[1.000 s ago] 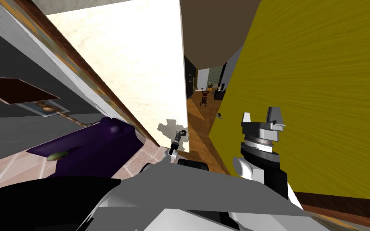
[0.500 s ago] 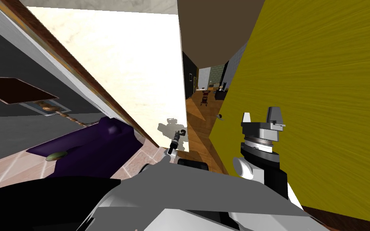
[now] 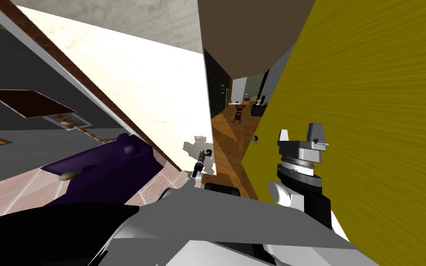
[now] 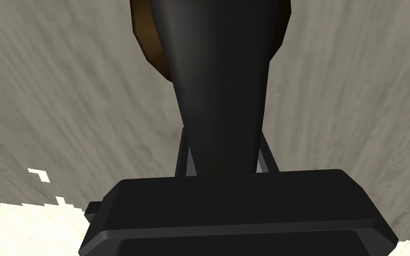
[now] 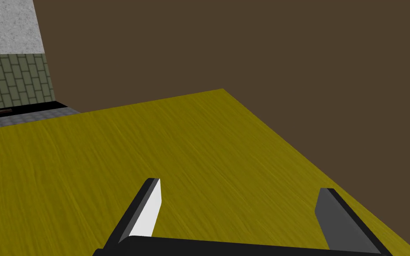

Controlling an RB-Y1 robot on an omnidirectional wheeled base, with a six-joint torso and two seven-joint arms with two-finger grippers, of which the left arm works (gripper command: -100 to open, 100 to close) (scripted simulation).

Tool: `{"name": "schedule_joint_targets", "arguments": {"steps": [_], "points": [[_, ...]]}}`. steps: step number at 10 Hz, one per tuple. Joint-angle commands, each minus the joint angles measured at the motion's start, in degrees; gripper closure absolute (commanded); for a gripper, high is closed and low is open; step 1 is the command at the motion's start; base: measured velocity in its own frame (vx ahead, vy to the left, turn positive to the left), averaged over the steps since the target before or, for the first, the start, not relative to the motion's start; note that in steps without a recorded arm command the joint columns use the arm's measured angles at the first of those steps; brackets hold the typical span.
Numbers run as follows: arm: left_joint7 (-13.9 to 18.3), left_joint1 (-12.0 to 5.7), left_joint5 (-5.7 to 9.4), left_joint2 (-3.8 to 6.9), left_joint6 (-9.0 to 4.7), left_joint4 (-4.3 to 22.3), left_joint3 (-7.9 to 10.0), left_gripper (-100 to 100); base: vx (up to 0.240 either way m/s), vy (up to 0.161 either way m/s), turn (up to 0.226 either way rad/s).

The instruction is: Push the door open

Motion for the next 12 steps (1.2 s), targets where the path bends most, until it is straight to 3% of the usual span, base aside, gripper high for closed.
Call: {"name": "schedule_joint_targets", "arguments": {"steps": [1, 4, 10, 12], "points": [[-0.9, -0.18, 0.80, 0.12, -0.35, -0.4, 1.47, 100, 0.191, -0.118, 0.086], [-1.6, -0.19, 1.56, -0.36, -0.32, -0.4, 2.75, 100, 0.176, -0.084, 0.069], [-3.4, -0.19, 3.33, -2.43, -0.25, -0.3, 5.74, 100, 0.168, -0.088, 0.073], [-3.5, 0.00, 3.52, -1.20, -0.46, -0.2, 6.41, 100, 0.098, -0.003, 0.063]]}}
